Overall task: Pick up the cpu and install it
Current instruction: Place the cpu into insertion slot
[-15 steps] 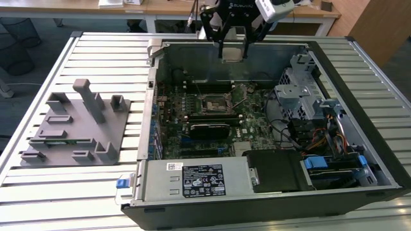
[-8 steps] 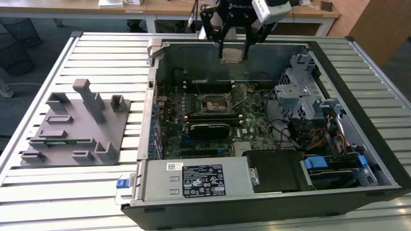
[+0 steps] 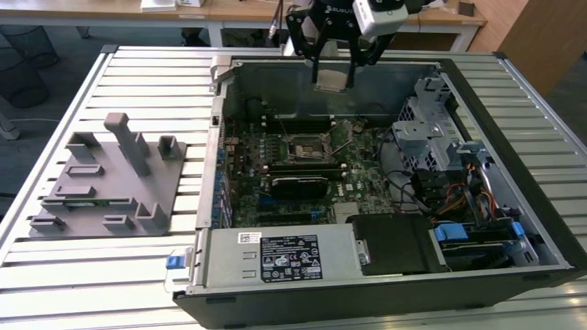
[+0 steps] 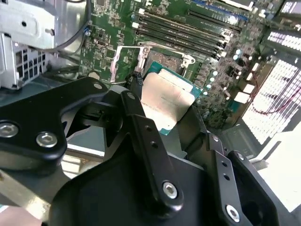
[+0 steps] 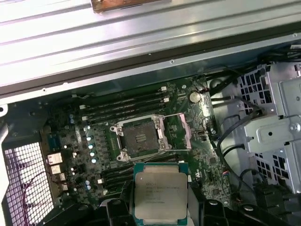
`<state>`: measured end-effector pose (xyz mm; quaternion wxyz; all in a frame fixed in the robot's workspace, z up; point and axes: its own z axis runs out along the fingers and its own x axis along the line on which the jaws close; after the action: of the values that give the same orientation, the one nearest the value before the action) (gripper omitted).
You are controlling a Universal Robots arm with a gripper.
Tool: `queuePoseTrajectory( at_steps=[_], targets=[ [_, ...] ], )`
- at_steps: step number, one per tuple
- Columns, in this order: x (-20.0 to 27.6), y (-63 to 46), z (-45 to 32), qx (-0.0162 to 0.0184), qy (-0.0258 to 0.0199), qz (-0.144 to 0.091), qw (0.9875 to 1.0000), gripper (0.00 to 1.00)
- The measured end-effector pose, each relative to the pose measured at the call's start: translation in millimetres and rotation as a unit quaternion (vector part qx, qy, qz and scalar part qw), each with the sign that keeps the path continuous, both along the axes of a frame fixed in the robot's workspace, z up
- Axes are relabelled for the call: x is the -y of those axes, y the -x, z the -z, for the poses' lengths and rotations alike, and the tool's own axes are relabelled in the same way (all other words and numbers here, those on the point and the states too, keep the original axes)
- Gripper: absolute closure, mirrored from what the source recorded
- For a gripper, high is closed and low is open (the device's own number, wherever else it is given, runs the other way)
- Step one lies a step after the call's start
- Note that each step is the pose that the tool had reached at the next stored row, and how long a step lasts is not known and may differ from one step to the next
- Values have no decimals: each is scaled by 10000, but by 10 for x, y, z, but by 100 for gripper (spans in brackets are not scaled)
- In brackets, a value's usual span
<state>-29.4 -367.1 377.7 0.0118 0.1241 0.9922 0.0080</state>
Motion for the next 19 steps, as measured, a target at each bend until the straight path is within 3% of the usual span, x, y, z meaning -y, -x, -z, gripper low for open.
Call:
queuePoseTrajectory(
  at_steps=[6,11,15,19],
  targets=[
    [0,0,7,0,3,352,9994,46],
    [0,0,13,0,14,640,9979,46],
    [0,0,20,0,22,913,9958,46],
    [0,0,29,0,29,1197,9928,46]
  ],
)
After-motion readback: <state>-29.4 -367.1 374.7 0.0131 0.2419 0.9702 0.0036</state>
